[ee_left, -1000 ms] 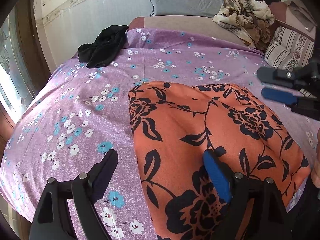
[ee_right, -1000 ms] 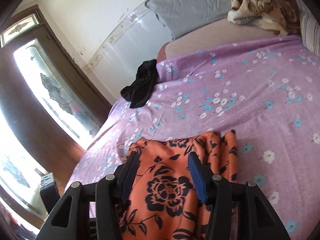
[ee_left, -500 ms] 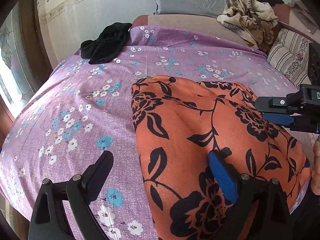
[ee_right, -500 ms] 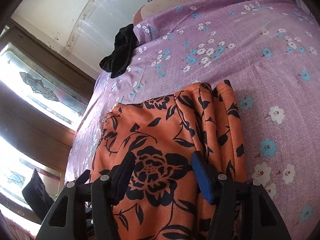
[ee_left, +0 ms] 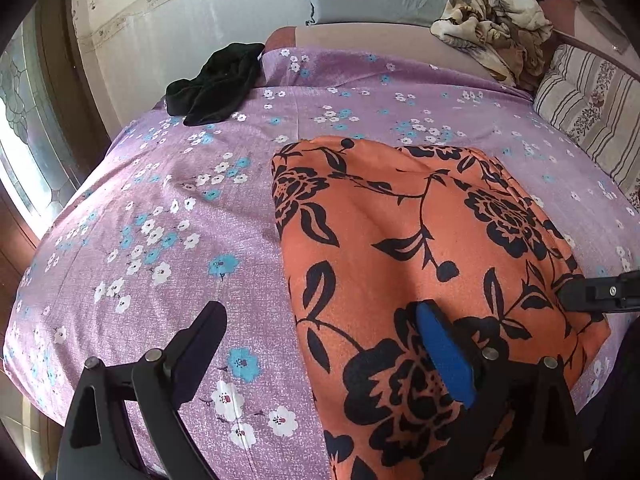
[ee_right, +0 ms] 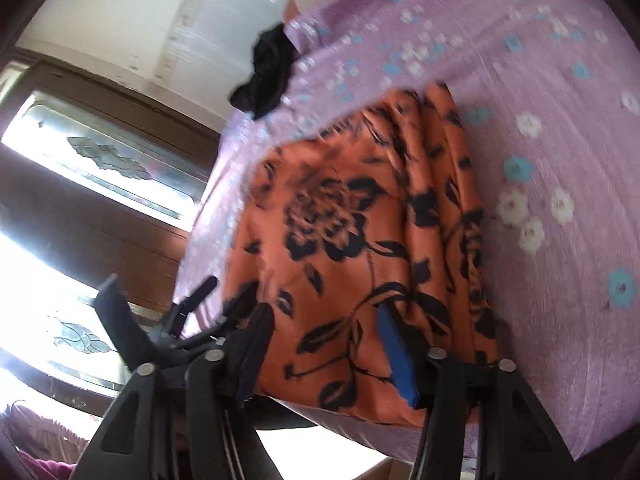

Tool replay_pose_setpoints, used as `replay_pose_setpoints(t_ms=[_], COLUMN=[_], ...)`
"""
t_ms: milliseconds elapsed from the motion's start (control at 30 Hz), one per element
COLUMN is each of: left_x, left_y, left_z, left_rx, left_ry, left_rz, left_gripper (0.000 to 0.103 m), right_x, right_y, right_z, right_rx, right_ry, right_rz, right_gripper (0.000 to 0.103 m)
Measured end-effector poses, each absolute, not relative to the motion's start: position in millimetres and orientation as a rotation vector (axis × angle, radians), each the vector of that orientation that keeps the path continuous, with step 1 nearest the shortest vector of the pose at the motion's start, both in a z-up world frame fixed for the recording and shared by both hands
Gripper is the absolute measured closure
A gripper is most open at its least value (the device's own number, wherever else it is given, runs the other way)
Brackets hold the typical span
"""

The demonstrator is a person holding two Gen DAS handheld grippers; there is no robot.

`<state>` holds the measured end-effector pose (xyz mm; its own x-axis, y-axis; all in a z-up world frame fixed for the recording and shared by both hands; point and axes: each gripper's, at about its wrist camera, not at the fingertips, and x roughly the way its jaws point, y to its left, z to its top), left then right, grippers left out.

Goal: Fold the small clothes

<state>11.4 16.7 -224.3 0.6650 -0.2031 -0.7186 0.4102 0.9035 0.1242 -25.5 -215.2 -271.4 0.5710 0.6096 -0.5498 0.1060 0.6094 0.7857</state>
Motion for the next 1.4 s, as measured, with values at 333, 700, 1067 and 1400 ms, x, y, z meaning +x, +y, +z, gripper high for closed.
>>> replay_pose_setpoints(t_ms=[333,700,1067,1400], left_x=[20,123,126,46], left_y=[14,-28,-37,-6], left_z=[-218,-173,-208,-126], left_rx=[0.307,0.335,0.378,0.362], left_ry=[0.799,0.833,0.915,0.699], left_rz=[-0.342,-0.345,-0.27,-0.252], left_gripper=[0.003,0.003,0.003,0.003], right_x=[-17,53,86,14], right_y=[-231,-261,-260,-235], right_z=[-281,-208,-251,-176], right_rx=[1.01,0.841,0.792,0.606], right_ry=[0.945,0.761,0.901,0.598], right_rz=[0.39,0.282,0.187,0.203], right_gripper=[0.07,0.068,0.067,0.04])
